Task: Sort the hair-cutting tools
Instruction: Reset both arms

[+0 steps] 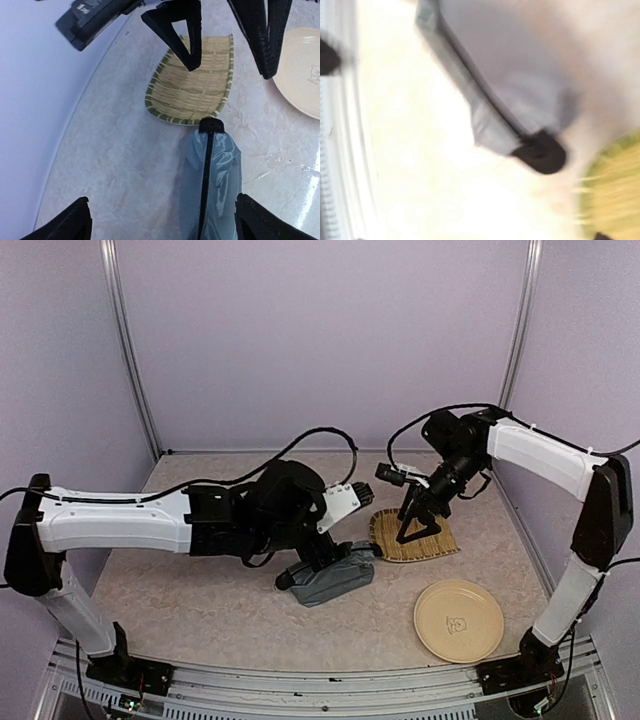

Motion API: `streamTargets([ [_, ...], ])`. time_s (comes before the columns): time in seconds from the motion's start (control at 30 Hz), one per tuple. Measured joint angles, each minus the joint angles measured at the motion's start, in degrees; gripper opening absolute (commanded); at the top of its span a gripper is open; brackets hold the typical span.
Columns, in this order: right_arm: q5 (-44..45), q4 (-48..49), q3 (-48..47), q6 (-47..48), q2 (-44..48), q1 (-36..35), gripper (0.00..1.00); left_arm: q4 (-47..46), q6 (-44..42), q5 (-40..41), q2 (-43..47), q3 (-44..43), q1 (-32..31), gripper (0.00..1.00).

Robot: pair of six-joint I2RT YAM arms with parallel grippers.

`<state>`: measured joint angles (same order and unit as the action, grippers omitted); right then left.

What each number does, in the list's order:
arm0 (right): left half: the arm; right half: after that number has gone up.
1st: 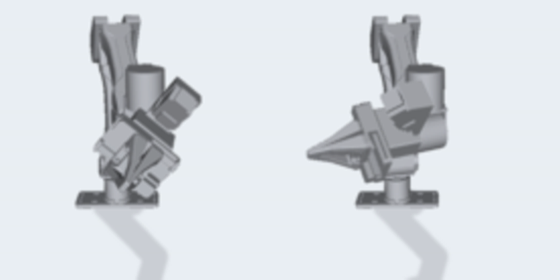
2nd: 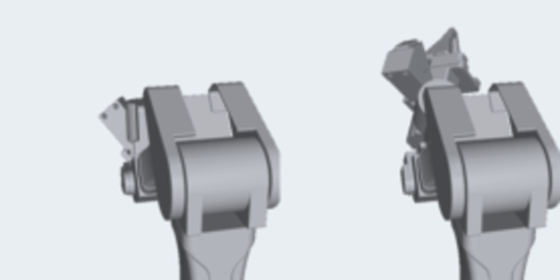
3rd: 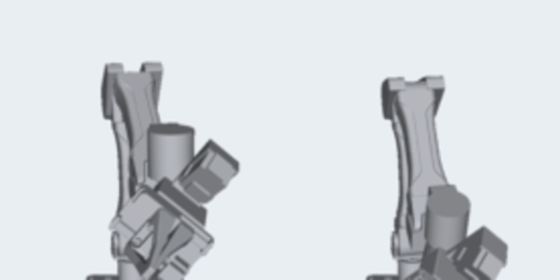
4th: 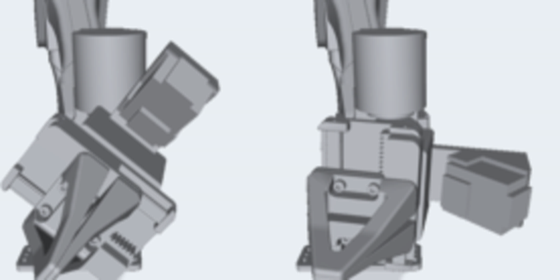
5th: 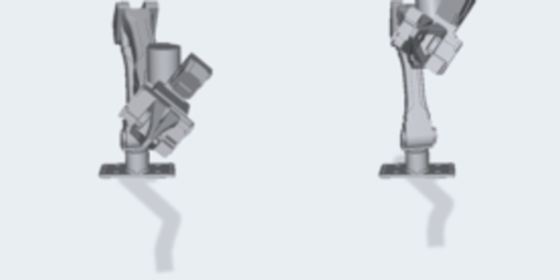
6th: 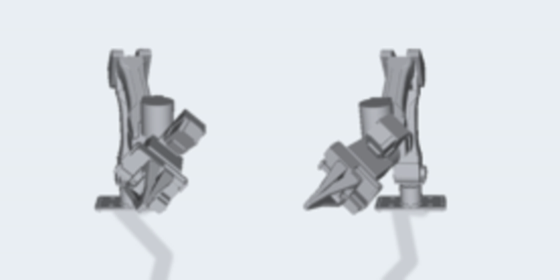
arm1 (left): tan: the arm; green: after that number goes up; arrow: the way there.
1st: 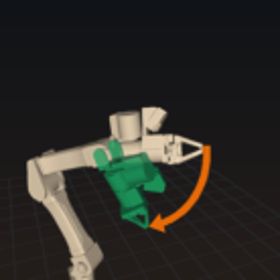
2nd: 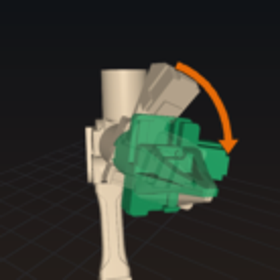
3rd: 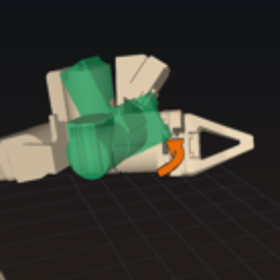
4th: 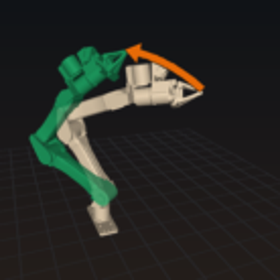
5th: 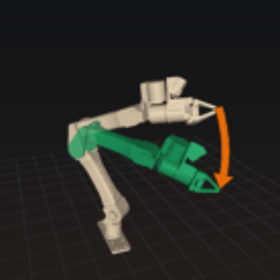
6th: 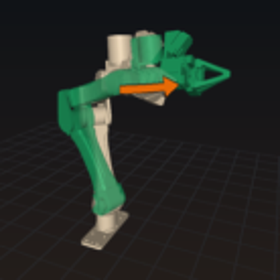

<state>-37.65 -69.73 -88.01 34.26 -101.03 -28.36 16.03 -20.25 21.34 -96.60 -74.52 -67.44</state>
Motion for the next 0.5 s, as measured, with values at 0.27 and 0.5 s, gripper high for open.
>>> streamTargets([
  [0.27,13.2,20.9,5.7,-7.9,18.6,6.2,1.00,-4.4,10.5,4.9,19.6,2.8,7.0,0.99],
  [0.5,22.7,48.0,26.9,-15.7,35.5,7.5,1.00,-6.7,21.0,8.7,28.4,12.0,22.0,0.99],
])
